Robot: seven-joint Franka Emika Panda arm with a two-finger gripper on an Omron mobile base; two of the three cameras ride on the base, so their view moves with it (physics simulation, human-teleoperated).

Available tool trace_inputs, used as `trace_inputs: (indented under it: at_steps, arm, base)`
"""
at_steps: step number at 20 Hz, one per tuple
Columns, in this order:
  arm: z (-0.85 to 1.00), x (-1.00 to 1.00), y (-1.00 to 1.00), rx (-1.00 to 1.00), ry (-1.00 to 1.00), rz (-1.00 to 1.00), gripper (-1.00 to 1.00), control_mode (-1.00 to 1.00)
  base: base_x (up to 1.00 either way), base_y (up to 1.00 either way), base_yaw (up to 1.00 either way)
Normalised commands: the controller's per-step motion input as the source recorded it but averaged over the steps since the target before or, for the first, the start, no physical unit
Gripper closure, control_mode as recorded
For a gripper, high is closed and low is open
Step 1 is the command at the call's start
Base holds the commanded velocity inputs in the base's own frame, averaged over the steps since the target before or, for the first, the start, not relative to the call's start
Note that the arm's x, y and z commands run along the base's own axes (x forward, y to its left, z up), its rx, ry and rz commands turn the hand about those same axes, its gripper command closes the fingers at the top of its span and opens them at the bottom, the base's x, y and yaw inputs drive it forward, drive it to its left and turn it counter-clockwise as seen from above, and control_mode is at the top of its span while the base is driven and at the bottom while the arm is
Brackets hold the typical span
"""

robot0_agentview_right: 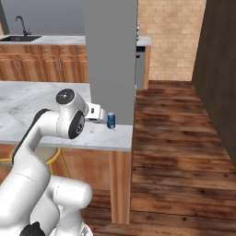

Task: Four empty soda cans are scattered around the kitchen. Gather all the cans and cluster them next to the stove for recycling.

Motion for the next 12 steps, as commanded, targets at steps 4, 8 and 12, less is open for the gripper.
trace_inputs:
  at_steps: [4,8,12]
  arm:
    - [-0.09,0.17,0.00,0.00,0.00,0.00,-1.00,-1.00]
    - [-0.09,0.13,0.00,0.00,0.00,0.00,-1.00,-1.00]
    - [-0.10,0.11,0.00,0.00,0.00,0.00,-1.00,-1.00]
  base:
    - [0.00,0.00,0.00]
    - [0.00,0.00,0.00]
    - [0.00,0.00,0.00]
